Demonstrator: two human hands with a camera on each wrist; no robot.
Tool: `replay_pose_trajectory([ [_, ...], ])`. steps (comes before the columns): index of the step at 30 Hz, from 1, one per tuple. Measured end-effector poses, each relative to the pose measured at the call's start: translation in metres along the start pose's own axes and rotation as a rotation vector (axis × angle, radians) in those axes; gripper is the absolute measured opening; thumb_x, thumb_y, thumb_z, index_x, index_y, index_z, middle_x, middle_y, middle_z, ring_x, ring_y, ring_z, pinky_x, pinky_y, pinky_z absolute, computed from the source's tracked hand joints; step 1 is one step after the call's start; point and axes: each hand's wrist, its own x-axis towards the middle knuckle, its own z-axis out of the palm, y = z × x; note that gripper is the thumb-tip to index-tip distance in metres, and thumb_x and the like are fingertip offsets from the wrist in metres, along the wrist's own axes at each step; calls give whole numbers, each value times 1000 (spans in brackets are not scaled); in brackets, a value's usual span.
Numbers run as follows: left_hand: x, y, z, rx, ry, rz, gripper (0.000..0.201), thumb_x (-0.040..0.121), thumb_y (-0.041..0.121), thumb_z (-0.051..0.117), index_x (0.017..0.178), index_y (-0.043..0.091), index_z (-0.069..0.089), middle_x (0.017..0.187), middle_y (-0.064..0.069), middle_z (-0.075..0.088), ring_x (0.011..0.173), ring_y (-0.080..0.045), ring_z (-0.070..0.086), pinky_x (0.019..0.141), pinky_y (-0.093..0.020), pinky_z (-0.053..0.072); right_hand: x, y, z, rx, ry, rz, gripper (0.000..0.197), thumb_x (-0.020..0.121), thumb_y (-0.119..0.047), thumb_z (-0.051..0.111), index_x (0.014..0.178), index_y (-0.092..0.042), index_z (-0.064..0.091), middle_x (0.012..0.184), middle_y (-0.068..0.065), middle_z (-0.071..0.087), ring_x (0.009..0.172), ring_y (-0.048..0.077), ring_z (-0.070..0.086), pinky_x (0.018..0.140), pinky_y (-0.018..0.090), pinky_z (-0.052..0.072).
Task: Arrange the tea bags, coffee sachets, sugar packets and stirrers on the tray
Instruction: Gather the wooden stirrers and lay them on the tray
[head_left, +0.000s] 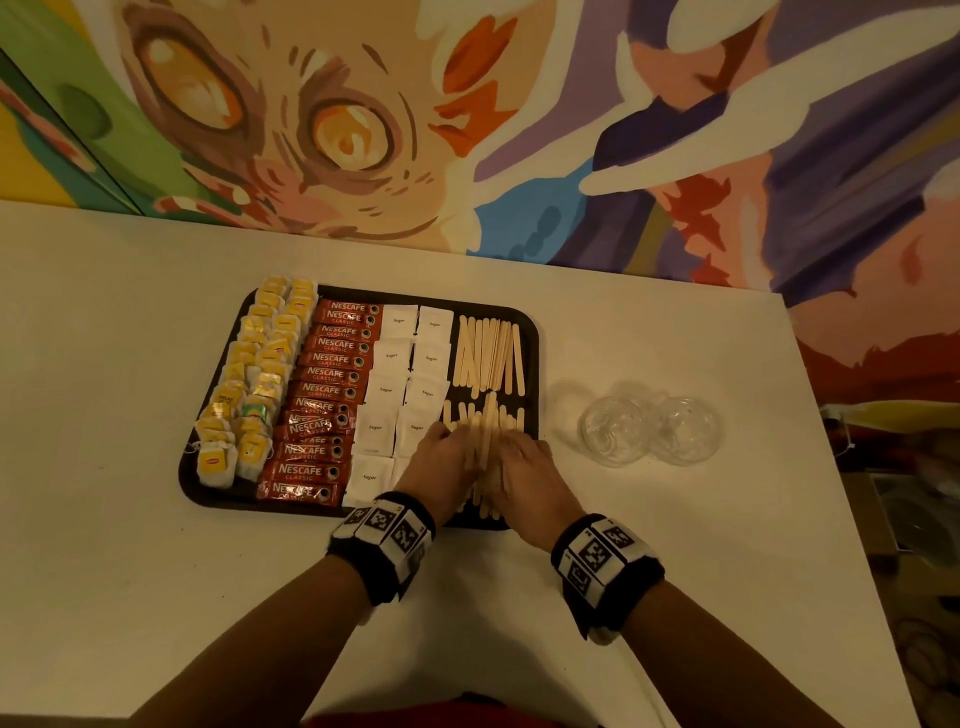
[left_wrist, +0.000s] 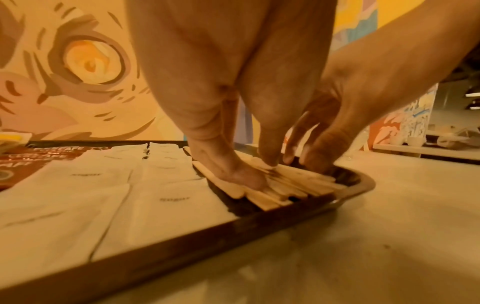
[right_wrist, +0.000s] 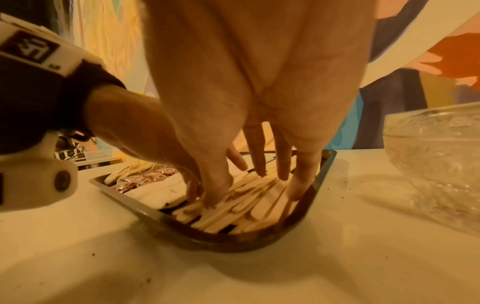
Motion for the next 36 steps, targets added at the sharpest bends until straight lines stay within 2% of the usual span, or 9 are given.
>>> replay_pose_trajectory([
  [3, -2, -2, 3, -14, -47, -45, 34, 95, 21, 56, 129, 15, 53, 129, -3, 55, 120, -21, 44, 101, -24, 34, -1, -2, 3, -46, -43, 0, 57, 88, -28, 68, 139, -22, 42, 145, 3, 36, 131, 24, 38, 111, 29, 30],
  [6, -5, -2, 4, -55, -65, -107, 32, 93, 21, 59, 124, 16, 54, 124, -4, 56, 118, -21, 46, 99, -25, 37, -2, -5, -3, 12, -28, 13, 45, 94, -23, 61, 137, -18, 46, 146, 6, 34, 131, 26, 36, 112, 29, 27],
  [11, -8, 7, 0, -66, -20, -68, 39, 94, 22, 59, 131, 10, 52, 128, -6, 55, 118, -22, 48, 99, -23, 32, -6, -11, -11, 49, -3, 3, 43, 97, -16, 56, 139, -14, 46, 145, 9, 35, 134, 23, 32, 114, 28, 23],
  [15, -14, 6, 1, -100, -84, -85, 48, 88, 25, 67, 132, 15, 50, 127, -6, 54, 116, -21, 47, 100, -24, 35, 0, -12, -11, 54, -38, 52, 50, 93, -22, 62, 139, -19, 42, 149, 8, 26, 131, 28, 36, 112, 35, 35],
  [19, -17, 5, 3, -138, -70, -108, 49, 89, 24, 66, 134, 17, 48, 130, -6, 48, 118, -21, 47, 101, -22, 35, 5, -14, -8, 39, -60, 67, 55, 95, -28, 60, 145, -19, 39, 150, 7, 24, 132, 30, 34, 113, 38, 36],
  [25, -24, -2, 5, -129, -33, -136, 57, 88, 23, 67, 139, 18, 44, 134, -6, 43, 118, -21, 49, 102, -24, 37, -7, -10, -6, -17, -68, 29, 42, 93, -14, 59, 133, -17, 49, 146, 8, 30, 127, 28, 34, 107, 30, 37],
  [29, -40, -13, -1, -212, 113, -154, 56, 88, 27, 67, 139, 21, 45, 127, 0, 47, 113, -15, 49, 103, -29, 42, -13, -10, -7, 71, 55, 54, 28, 97, -17, 54, 125, -17, 56, 142, 5, 35, 128, 24, 35, 104, 28, 39],
  [33, -64, -48, -26, -286, 352, -169, 37, 89, 23, 64, 126, 19, 57, 114, 2, 53, 98, -10, 50, 92, -32, 49, -22, -7, -7, 124, 144, 206, 36, 97, -18, 53, 133, -17, 51, 140, 5, 37, 127, 23, 39, 104, 30, 41],
  [36, -80, -89, -49, -283, 508, -250, 31, 89, 20, 66, 120, 16, 60, 115, -1, 54, 101, -11, 48, 83, -27, 46, -29, -9, -3, 200, 166, 327, 38, 97, -22, 55, 134, -16, 49, 138, 9, 40, 125, 28, 43, 104, 36, 43],
])
